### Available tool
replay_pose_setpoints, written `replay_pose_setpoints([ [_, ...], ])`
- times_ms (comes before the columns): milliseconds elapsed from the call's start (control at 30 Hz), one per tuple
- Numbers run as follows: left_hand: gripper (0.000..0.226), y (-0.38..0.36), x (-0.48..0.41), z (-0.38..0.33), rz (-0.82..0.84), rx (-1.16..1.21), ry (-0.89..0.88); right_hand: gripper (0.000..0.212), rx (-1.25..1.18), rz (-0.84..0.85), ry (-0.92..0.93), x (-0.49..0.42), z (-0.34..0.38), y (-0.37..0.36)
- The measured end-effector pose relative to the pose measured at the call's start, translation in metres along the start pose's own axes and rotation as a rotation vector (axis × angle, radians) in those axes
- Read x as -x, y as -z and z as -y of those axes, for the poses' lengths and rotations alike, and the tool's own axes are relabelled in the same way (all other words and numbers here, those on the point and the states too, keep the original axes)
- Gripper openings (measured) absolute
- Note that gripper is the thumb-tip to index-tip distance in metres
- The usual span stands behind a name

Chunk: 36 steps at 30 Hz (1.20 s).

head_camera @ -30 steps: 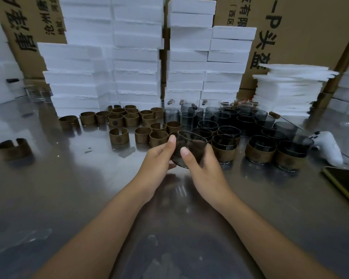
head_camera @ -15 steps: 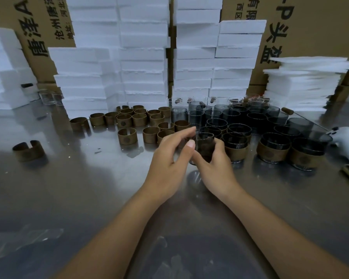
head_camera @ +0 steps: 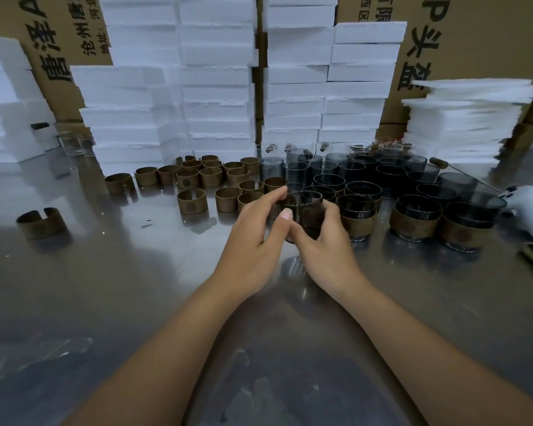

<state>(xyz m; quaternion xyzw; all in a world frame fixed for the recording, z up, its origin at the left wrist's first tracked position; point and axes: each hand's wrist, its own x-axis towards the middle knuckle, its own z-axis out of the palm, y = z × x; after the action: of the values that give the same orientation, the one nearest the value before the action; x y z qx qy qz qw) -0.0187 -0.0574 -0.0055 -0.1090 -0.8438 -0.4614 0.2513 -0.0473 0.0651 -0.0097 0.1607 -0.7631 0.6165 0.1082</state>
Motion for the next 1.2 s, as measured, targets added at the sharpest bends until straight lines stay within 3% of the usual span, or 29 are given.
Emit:
replay_pose_setpoints([
  [700, 0.042, 0.002, -0.005, -0.006, -0.033, 0.11, -0.06, 0.061, 0.085, 0.177, 0.106, 0.004, -0.003, -0.002],
  [1000, 0.029, -0.004, 0.0, -0.015, 0.013, 0.035, -0.16, 0.05, 0.074, 0.12, 0.107, 0.0, -0.006, -0.001],
  [1200, 0.033, -0.007, 0.001, -0.013, 0.016, 0.012, -0.184, 0.046, 0.008, 0.053, 0.051, -0.006, -0.011, 0.001],
])
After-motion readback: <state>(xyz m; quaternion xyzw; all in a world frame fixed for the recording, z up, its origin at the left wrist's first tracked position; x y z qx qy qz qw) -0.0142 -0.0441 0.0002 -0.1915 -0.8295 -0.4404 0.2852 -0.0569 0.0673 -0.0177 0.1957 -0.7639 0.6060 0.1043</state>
